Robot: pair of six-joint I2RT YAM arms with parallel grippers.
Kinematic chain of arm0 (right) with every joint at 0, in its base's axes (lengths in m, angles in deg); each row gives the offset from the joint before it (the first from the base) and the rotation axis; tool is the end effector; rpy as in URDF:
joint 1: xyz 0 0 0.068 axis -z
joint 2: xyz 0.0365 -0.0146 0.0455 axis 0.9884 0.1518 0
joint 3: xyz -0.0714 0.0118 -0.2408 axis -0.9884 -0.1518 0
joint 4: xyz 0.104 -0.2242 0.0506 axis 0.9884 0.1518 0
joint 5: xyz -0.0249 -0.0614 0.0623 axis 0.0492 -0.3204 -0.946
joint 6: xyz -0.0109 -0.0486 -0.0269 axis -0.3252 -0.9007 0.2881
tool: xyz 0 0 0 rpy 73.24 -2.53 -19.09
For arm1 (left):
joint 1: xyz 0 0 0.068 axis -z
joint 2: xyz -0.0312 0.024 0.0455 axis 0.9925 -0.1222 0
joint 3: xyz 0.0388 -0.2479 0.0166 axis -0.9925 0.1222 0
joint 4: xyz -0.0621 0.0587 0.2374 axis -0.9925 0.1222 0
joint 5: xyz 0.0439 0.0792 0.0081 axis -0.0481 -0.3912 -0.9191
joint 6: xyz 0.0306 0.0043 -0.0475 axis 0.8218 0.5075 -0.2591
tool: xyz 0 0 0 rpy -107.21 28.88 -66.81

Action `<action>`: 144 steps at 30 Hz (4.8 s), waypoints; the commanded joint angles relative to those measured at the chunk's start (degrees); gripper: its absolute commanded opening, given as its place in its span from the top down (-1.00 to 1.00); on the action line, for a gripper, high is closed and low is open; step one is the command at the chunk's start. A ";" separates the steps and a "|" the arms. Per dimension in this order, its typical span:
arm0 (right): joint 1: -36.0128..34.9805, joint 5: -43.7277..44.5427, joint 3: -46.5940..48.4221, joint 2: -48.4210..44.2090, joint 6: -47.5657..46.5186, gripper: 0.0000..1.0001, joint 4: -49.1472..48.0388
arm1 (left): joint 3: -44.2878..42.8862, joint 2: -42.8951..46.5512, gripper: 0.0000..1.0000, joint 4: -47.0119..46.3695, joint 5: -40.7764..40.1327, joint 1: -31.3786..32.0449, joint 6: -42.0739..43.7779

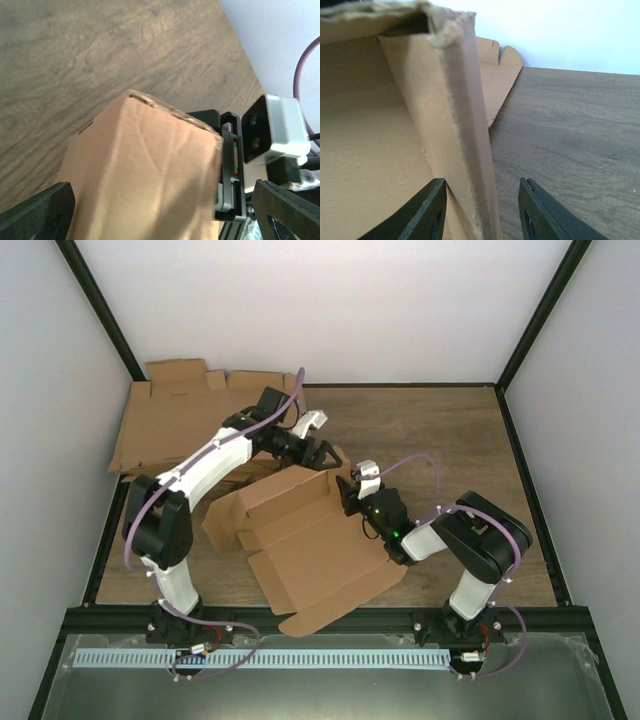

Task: Fold the paper box

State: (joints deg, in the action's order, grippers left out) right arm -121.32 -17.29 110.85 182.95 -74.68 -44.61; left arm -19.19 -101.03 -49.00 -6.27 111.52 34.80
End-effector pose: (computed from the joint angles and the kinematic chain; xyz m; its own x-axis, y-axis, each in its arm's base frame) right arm 0.2247 0.1798 0.1256 -0.1917 0.0410 -0.9806 -0.4784 0.8685 0.1299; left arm 0.3230 -0.2062 0.2451 -0.8096 0.3341 -0.4827 0.5858 0.5121 -0.6282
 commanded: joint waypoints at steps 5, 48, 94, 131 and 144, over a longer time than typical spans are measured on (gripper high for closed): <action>-0.20 -0.76 1.71 -3.66 -1.24 0.15 5.01 | -0.06 13.08 -1.00 -0.70 -17.67 0.03 0.49; -0.12 -5.41 20.96 -30.39 -11.25 -0.30 59.86 | 40.25 74.43 -0.78 11.84 -59.08 -0.06 -33.13; 2.54 -11.11 12.66 2.42 -6.66 0.72 11.50 | 52.75 79.14 -0.53 2.52 -54.48 -0.06 -39.67; 8.67 7.64 10.72 -31.90 7.62 0.99 63.32 | 31.16 47.03 -0.29 -1.72 -40.41 -1.44 -10.64; 10.47 3.36 15.98 -25.62 9.85 0.99 70.44 | 33.58 43.90 -0.32 -0.64 -32.80 -8.27 -11.26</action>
State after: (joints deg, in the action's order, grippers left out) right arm -111.81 -11.46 123.15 155.78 -66.16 23.25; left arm 13.26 -56.97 -49.70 -43.54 107.56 23.26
